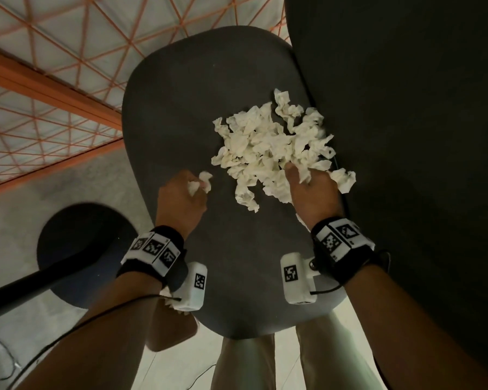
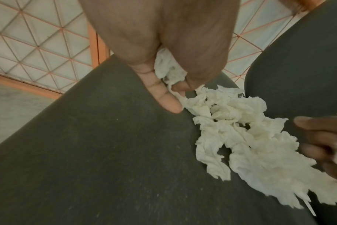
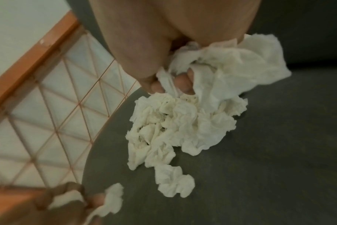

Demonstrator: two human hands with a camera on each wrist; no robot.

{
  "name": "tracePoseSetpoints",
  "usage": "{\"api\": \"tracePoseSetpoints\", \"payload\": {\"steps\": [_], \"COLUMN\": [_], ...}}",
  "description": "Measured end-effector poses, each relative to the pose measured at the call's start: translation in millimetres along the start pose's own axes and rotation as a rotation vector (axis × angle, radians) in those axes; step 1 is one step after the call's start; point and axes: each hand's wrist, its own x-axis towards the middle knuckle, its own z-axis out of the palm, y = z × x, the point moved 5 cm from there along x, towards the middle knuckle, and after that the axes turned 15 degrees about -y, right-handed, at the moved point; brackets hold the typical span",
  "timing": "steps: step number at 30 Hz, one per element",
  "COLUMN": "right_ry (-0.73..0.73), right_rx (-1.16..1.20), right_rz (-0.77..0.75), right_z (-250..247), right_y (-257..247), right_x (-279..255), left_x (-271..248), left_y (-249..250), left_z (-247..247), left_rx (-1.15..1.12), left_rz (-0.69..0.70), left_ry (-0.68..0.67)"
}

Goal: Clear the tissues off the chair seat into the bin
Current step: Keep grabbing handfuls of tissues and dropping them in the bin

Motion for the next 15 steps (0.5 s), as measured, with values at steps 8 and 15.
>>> {"api": "tracePoseSetpoints", "payload": {"steps": [8, 15], "right_ry": [-0.033, -0.079], "right_rx": [-0.288, -0.548], "right_rz": [-0.09, 0.049], "right_z": [10, 13], "right_y": [5, 19], "right_x": [13, 22], "left_x": [-19, -2], "left_y": [10, 27], "left_z": [35, 71], "left_rx": [-0.056, -0.001], "left_rz": [-0.13, -0.204], "left_ry": [-0.126, -0.178]}}
